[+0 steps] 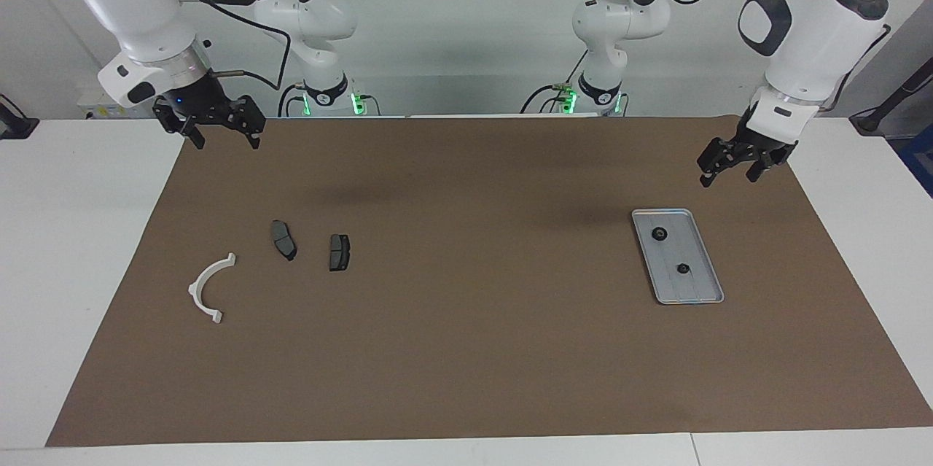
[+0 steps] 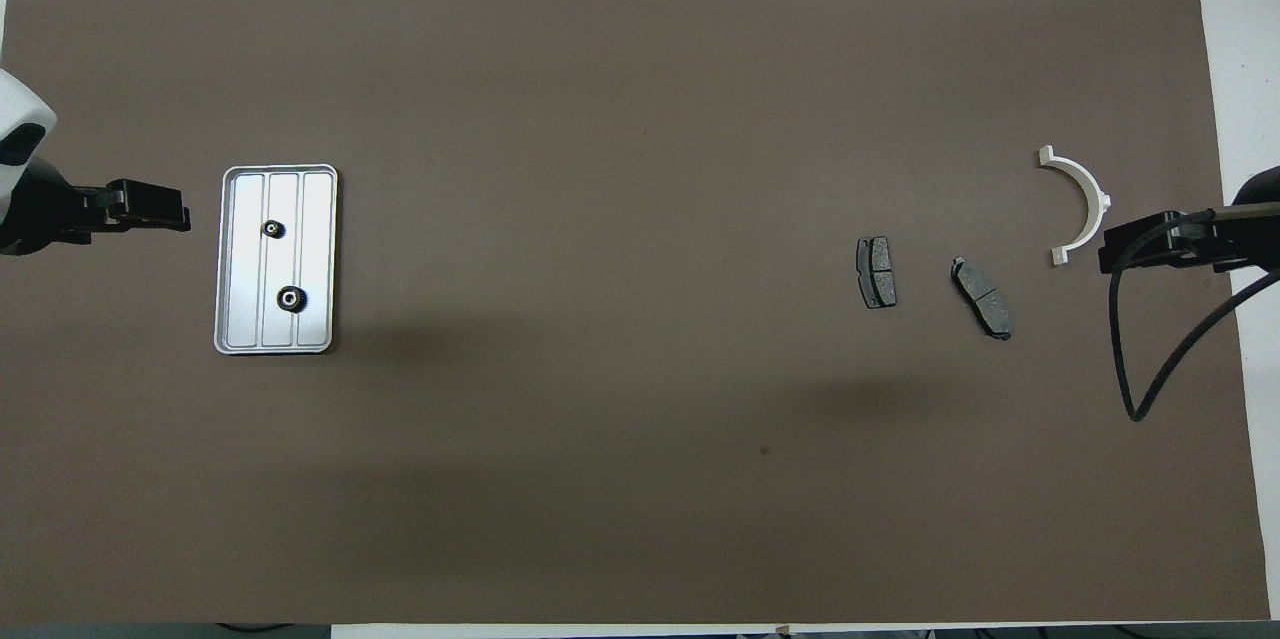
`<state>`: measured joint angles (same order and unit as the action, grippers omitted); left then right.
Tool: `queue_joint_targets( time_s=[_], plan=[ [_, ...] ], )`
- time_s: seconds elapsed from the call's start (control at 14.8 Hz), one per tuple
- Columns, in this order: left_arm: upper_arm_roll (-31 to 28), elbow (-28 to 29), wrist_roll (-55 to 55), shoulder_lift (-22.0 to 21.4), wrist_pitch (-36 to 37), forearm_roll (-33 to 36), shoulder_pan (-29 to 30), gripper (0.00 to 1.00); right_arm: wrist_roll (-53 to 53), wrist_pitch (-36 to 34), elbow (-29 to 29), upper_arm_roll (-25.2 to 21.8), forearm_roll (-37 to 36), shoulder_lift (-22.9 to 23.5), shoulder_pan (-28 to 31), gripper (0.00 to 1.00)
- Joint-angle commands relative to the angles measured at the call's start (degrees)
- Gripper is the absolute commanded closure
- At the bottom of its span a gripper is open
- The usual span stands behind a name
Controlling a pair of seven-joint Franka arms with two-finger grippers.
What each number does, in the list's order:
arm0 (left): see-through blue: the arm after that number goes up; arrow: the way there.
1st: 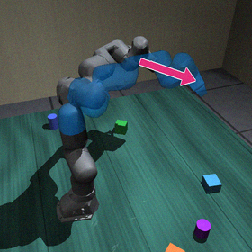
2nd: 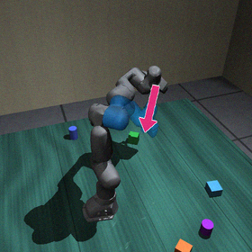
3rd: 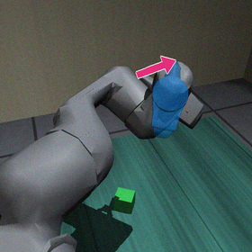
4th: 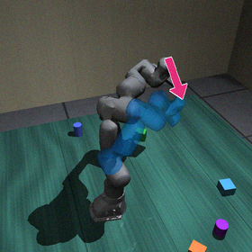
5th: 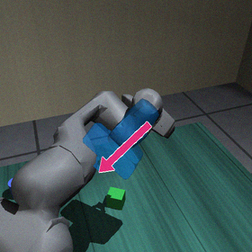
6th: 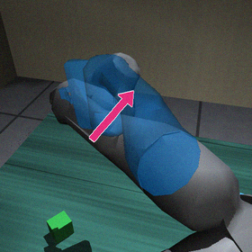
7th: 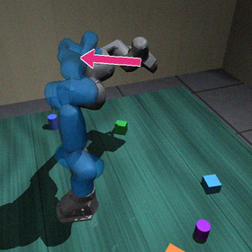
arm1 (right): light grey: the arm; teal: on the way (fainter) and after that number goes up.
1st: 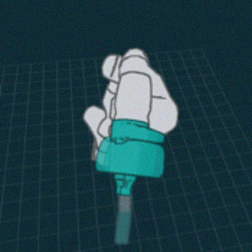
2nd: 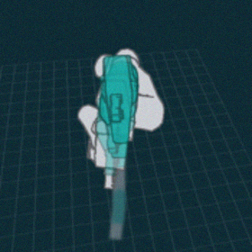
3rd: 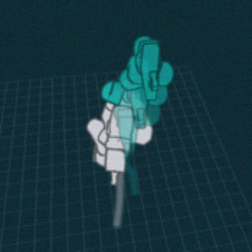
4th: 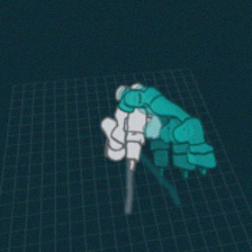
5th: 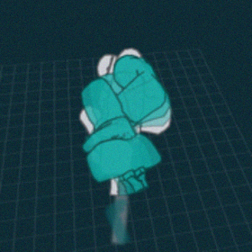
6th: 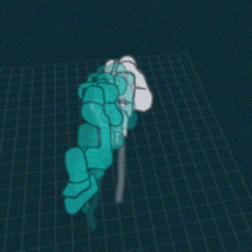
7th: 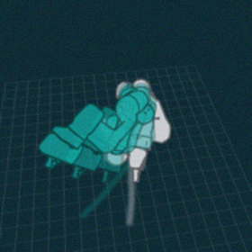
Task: Place bearing gear from tray to pile
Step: 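Reach the left gripper down to a black bearing in the metal tray, then grasp the black bearing with the left gripper and lift it from the tray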
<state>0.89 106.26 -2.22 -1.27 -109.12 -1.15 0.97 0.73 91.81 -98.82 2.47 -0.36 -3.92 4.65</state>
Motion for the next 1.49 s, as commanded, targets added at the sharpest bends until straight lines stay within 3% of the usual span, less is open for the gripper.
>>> queue_joint_targets(
  time_s=[0.0, 0.07, 0.2, 0.4, 0.61, 1.42],
  plan=[
    [-0.2, 3.2, -1.1, 1.1, -5.2, 0.9, -0.6, 0.02, 1.6, 1.2, -1.2, 0.3, 0.7, -1.0, 0.9, 0.00],
    [-0.1, 4.0, -1.0, 2.5, -7.2, 0.8, -0.6, 0.08, 1.5, 1.2, -1.2, 0.3, 0.7, -1.0, 0.9, 0.00],
    [-0.1, 6.1, -1.1, 5.3, -12.6, 0.8, -0.7, 0.10, 1.6, 1.2, -1.2, 0.3, 0.6, -1.0, 0.9, 0.00],
    [-0.1, 10.5, -1.2, 6.2, -17.0, 0.8, -1.3, 0.18, 1.6, 1.5, -1.2, 0.3, 0.3, -0.9, 0.6, 0.00],
    [0.0, 11.1, -3.4, 8.6, -17.2, 0.8, -1.4, 0.19, 1.7, 1.8, -1.2, 0.3, 0.3, -0.9, 0.6, 0.00],
    [0.0, 17.2, -5.7, 10.5, -18.1, 0.8, -1.4, 0.21, 2.3, 2.9, -2.7, 0.4, 0.4, -1.4, 1.0, 0.00]
  ],
)
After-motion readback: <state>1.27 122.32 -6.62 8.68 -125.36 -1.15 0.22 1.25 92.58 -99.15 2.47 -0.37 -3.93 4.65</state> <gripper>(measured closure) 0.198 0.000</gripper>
